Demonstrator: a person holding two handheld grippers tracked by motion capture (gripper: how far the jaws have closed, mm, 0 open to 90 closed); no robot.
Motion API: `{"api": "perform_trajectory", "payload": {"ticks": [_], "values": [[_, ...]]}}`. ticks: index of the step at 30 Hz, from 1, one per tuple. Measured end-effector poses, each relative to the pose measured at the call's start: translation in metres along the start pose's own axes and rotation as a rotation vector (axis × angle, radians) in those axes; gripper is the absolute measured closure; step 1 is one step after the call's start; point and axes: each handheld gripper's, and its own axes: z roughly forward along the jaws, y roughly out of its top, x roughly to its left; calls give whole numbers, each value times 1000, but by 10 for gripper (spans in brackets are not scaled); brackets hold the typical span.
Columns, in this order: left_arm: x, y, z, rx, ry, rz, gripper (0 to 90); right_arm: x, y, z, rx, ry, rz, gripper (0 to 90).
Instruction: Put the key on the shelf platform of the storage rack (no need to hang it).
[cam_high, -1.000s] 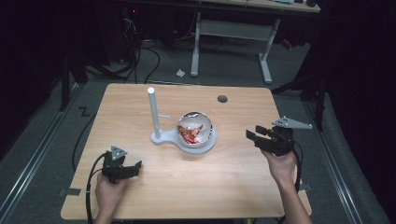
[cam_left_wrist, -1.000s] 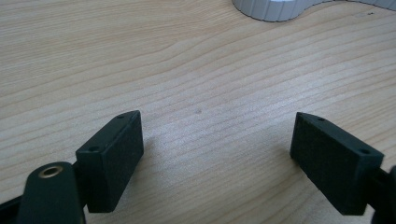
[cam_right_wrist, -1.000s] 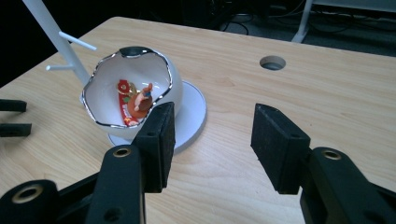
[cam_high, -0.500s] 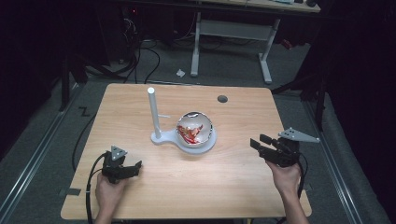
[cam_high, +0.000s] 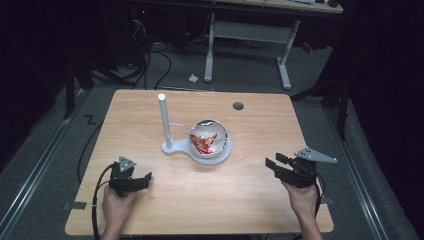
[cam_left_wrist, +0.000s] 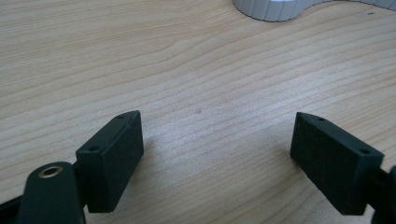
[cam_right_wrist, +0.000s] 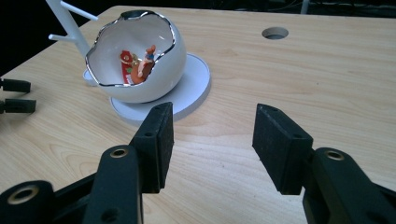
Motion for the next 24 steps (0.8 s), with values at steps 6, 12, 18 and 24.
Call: {"api": "perform_trajectory", "payload": {"ticks": [6,12,18,24], "values": [[0,0,0,0,0,0,177,1,-9,5,0,-1,11,484],[0,0,0,0,0,0,177,3,-17,11,8,4,19,481],[0,0,0,0,0,0,177,3,-24,18,18,11,27,479],[0,0,0,0,0,1,177,5,-30,25,30,13,28,477]]}}
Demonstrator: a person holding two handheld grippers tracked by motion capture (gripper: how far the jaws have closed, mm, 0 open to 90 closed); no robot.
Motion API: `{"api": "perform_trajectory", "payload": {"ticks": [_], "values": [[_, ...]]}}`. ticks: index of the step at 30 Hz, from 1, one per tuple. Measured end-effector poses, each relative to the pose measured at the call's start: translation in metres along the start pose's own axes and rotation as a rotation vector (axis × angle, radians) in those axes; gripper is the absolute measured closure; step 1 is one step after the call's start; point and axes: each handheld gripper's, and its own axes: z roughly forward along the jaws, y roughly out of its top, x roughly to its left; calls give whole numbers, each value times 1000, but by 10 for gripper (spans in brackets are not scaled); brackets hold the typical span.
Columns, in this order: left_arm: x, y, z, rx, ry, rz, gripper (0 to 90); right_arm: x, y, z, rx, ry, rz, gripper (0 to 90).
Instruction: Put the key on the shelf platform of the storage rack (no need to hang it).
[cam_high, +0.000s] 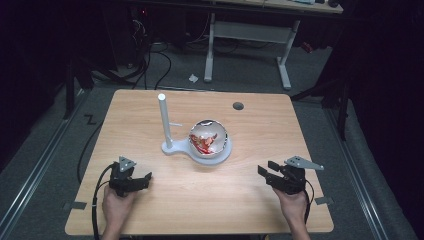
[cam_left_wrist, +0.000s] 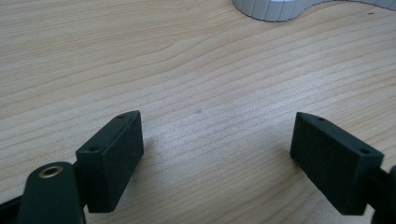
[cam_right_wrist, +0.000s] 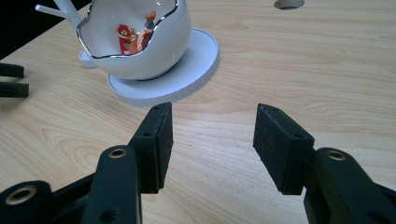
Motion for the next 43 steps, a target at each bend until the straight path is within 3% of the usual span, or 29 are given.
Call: {"api": "perform_trajectory", "payload": {"ticks": [13,20,28,31,33,36,43], "values": [[0,0,0,0,0,0,177,-1,-12,17,25,6,5,469],[0,0,0,0,1,0,177,-5,-21,31,59,-20,6,452],[0,0,0,-1,1,0,177,-7,-33,52,98,-101,-39,422],[0,0,0,-1,1,0,177,-6,-35,59,145,-138,-52,413],[0,0,0,-1,1,-1,178,-3,-35,59,126,-154,-74,407],[0,0,0,0,1,0,177,1,-36,62,165,-192,-120,388],[0,0,0,0,1,0,178,1,-36,62,168,-190,-123,373]]}}
